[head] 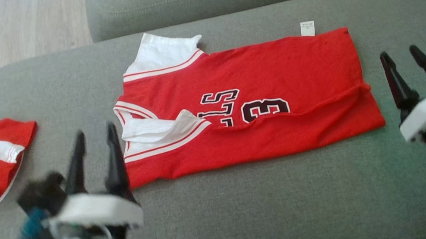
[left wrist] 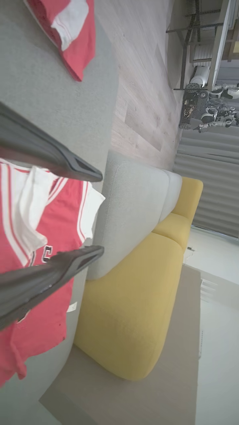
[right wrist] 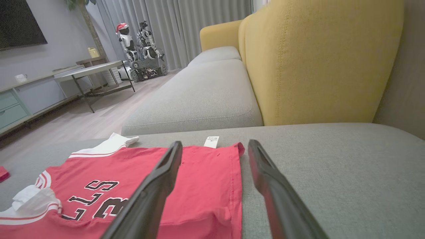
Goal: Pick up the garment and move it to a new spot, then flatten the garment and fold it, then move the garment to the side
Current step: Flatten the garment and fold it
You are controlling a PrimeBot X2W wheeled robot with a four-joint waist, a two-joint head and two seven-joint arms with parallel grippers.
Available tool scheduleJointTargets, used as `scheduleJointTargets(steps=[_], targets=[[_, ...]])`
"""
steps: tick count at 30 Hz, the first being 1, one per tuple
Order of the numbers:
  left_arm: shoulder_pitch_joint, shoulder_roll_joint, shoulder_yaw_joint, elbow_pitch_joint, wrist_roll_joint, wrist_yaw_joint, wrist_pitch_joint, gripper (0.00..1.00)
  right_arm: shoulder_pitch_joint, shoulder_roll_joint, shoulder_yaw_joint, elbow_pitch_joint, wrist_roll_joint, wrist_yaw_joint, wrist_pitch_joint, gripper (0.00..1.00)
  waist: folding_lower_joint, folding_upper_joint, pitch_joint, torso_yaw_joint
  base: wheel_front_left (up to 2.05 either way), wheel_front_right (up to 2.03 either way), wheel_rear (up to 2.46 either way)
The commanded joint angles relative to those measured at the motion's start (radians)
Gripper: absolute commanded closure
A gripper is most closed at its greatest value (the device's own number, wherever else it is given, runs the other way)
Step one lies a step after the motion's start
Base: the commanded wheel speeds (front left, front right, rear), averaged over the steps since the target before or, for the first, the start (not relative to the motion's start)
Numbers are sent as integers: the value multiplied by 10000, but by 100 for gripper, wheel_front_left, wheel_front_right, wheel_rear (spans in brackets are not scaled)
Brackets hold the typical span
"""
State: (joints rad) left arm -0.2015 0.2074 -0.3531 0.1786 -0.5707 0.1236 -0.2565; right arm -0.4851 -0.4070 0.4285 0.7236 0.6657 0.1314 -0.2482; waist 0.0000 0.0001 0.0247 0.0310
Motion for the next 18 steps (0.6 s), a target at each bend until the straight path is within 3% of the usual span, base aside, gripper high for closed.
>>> scheduleJointTargets(steps=[1,9,18], targets=[[-113,-64,540,-375,370,-55,-51,0,474,148,-418,-608,-554,-7,-131,0,0,-1,-101,-13,0,0,0],[1127,-981,1147,-68,1786,-313,-52,0,2420,1333,-2289,-2017,-2820,-7,-133,0,0,-1,-215,-224,0,0,0],[1216,-1492,1953,643,2775,-542,-52,0,3383,2248,-3370,-3344,-3904,-7,316,0,0,-1,-73,-729,0,0,0]])
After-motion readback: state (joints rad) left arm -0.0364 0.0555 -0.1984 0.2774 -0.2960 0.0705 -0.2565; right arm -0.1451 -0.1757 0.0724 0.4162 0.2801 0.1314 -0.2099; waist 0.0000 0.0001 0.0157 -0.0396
